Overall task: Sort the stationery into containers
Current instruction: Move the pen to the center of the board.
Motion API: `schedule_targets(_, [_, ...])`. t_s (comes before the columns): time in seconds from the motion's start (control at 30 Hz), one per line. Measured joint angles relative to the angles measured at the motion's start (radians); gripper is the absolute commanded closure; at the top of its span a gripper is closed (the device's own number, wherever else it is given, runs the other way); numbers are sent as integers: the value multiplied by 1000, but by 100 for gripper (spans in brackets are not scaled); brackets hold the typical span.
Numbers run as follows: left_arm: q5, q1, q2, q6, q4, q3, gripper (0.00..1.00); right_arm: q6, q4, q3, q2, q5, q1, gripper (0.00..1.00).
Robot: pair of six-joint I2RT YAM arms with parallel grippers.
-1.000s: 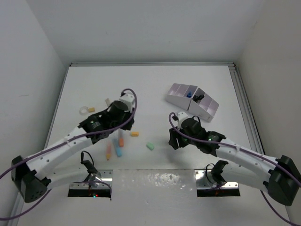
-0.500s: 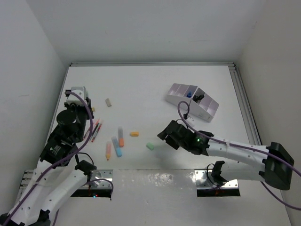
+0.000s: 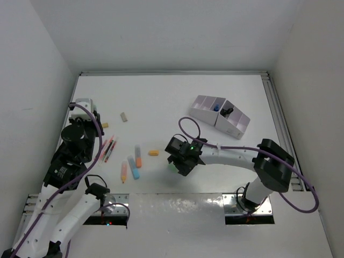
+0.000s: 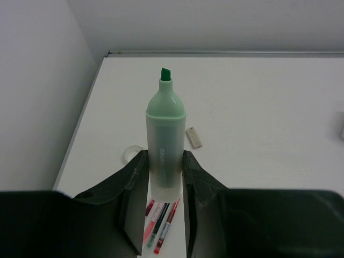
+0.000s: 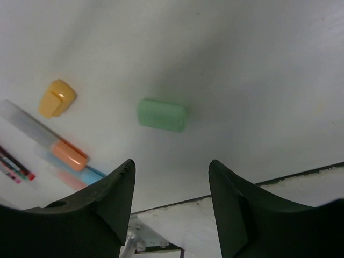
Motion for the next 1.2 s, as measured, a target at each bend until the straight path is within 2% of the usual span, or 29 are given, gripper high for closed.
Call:
schedule_targets(0.5, [4, 5, -8, -11, -14, 10, 100, 12, 27, 51, 180, -68, -8, 44])
schedule_targets(0.77, [-13, 13, -9, -10, -14, 9, 100, 16, -8, 127, 245, -13, -40, 46])
schedule_targets(1.03, [-23, 17, -8, -9, -12, 8, 100, 18, -36, 129, 261, 20, -47, 49])
schedule_targets(1.2, [-26, 17, -8, -10, -6, 7, 100, 19, -43, 130, 261, 62, -47, 55])
